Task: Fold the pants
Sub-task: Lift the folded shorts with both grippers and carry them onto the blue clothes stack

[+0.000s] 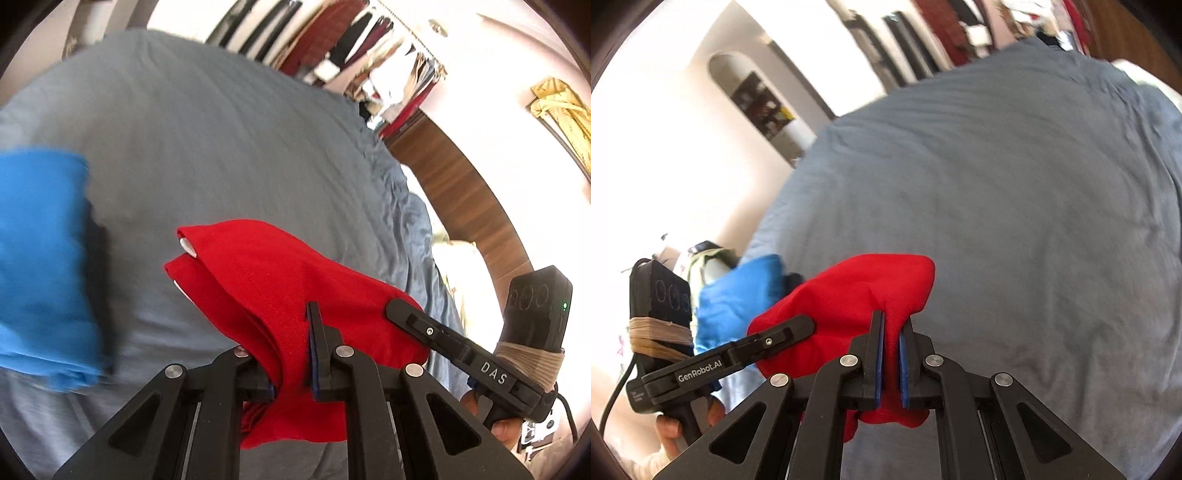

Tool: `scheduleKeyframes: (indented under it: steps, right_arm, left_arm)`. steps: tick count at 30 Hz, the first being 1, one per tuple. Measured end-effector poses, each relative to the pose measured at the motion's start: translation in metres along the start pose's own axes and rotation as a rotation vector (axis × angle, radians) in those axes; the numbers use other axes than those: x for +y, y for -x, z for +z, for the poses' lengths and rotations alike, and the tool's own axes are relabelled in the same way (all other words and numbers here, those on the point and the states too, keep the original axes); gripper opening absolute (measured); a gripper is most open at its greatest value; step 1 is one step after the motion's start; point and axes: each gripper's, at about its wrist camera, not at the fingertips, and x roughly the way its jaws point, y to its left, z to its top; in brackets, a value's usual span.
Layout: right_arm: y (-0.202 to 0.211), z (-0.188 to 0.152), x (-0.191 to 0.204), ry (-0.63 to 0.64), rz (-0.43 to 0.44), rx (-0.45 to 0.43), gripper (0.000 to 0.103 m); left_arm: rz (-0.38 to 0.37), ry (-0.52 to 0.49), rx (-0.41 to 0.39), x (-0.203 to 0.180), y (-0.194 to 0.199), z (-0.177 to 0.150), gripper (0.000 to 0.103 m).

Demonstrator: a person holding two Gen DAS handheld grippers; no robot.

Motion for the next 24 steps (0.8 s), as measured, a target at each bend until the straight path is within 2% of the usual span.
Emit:
scheduleKeyframes:
  steps: [7,14,18,24]
  right_arm:
    - [-0.012,0.021,0.084,0.109,0.127,-0.046,0.008]
    - [-0.055,0.039,0.159,0.188,0.248,-0.052,0.008]
    - [-0.081,0.036,0.186,0.221,0.273,-0.033,0.008]
    - [-0.133,0.010,0.182,0.190,0.251,0.099,0.008]
  left_arm:
    - [0.112,-0.056,-0.120,0.037,0.085,0.033,0.014]
    - [0.244,-0.089,-0.151,0.086,0.128,0.066,0.014]
    - [0.261,-0.044,-0.079,0.122,0.123,0.082,0.014]
    - [0.245,0.082,0.117,0.186,0.093,0.077,0.014]
